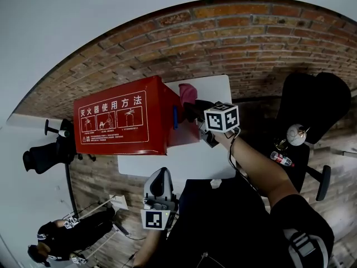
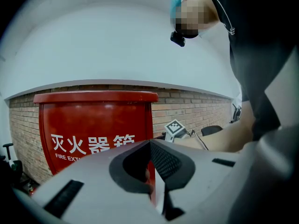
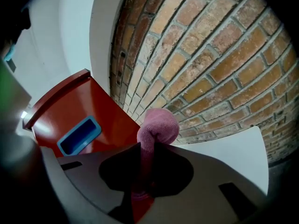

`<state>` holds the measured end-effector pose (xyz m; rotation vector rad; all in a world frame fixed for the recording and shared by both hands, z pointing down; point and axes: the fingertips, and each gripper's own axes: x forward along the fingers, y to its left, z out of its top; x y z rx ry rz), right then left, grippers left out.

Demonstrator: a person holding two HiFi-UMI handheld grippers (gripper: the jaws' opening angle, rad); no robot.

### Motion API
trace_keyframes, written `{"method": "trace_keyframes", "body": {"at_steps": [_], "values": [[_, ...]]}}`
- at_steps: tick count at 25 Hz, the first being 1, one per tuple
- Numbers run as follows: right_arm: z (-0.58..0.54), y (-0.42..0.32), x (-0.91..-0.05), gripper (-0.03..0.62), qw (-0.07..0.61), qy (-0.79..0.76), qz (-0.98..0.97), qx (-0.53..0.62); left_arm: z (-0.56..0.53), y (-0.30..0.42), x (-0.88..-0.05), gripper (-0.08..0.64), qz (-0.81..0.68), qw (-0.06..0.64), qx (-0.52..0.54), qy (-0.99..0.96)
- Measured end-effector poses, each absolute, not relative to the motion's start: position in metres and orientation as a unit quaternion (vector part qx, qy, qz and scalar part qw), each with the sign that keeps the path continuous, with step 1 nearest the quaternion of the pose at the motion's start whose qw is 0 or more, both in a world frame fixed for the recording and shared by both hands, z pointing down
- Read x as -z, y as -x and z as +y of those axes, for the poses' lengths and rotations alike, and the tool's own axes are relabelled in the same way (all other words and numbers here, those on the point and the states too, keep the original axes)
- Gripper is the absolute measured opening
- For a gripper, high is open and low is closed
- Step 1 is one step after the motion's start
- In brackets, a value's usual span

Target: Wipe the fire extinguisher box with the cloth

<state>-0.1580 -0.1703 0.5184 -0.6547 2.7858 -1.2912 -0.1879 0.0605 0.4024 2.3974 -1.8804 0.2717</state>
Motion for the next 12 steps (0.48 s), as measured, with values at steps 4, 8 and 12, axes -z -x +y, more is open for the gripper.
{"method": "trace_keyframes", "body": {"at_steps": [4,8,12], "values": [[-0.171,0.157,-0.534,0.071,-0.01,0.212,0.883,0.419,0.06,0.189,-0.404,0.048,-0.615,0.042,-0.091,-0.782],[-0.172,0.16,-0.539,0.071,-0.007,0.208,0.884,0.419,0.058,0.189,-0.405,0.049,-0.616,0.041,-0.09,-0.782],[-0.173,0.162,-0.552,0.071,-0.01,0.211,0.885,0.415,0.059,0.191,-0.407,0.049,-0.615,0.042,-0.093,-0.782]]}}
